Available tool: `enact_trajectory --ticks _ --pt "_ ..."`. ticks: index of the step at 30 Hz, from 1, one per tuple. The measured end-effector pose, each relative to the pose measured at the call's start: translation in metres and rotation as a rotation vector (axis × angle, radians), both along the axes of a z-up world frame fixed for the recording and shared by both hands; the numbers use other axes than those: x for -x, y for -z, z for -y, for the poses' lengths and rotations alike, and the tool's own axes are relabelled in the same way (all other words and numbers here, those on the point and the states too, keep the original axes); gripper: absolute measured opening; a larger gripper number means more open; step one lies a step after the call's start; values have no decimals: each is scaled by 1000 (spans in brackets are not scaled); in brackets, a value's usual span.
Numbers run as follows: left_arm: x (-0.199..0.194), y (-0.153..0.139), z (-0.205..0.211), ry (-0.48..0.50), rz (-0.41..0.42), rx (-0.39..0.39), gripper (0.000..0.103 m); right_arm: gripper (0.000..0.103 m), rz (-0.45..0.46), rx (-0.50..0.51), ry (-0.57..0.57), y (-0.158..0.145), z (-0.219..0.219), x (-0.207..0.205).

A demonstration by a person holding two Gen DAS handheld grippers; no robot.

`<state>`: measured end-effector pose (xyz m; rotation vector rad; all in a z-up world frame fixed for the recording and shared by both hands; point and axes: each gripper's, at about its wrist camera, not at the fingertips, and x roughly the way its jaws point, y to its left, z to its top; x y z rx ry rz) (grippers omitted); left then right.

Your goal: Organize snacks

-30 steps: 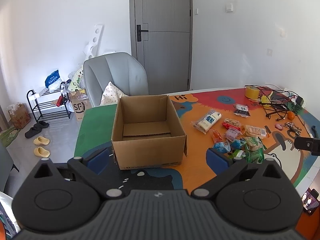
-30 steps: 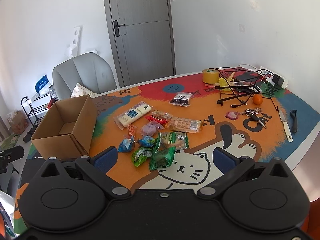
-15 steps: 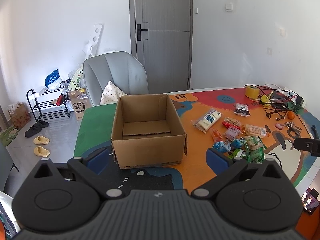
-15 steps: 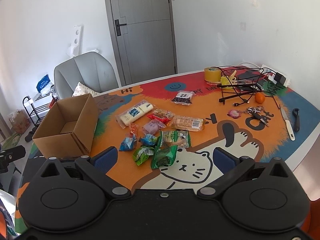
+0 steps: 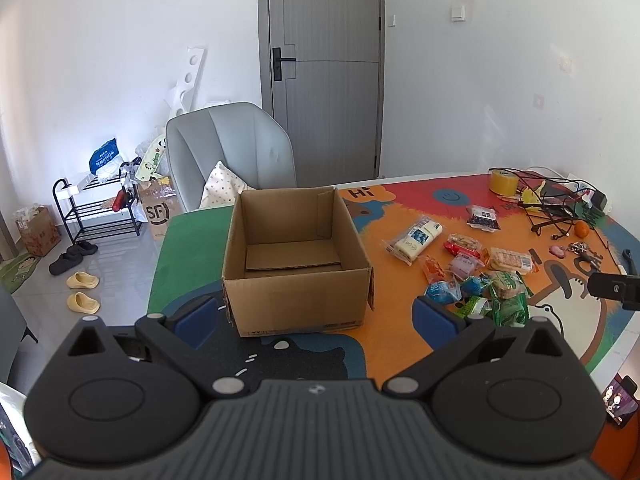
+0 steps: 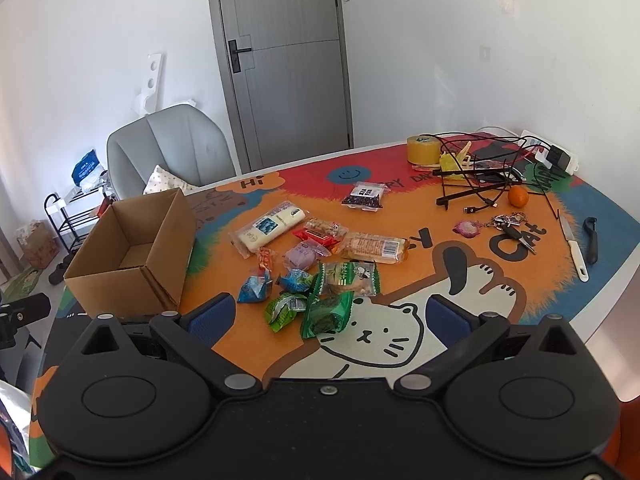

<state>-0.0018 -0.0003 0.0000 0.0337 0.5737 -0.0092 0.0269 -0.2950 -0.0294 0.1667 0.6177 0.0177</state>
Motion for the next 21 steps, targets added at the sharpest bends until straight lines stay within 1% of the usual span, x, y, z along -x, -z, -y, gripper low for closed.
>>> enact_trajectory --ticks 21 --pt "0 3 1 0 -14 -2 103 103 -13 -3 -2 3 1 -1"
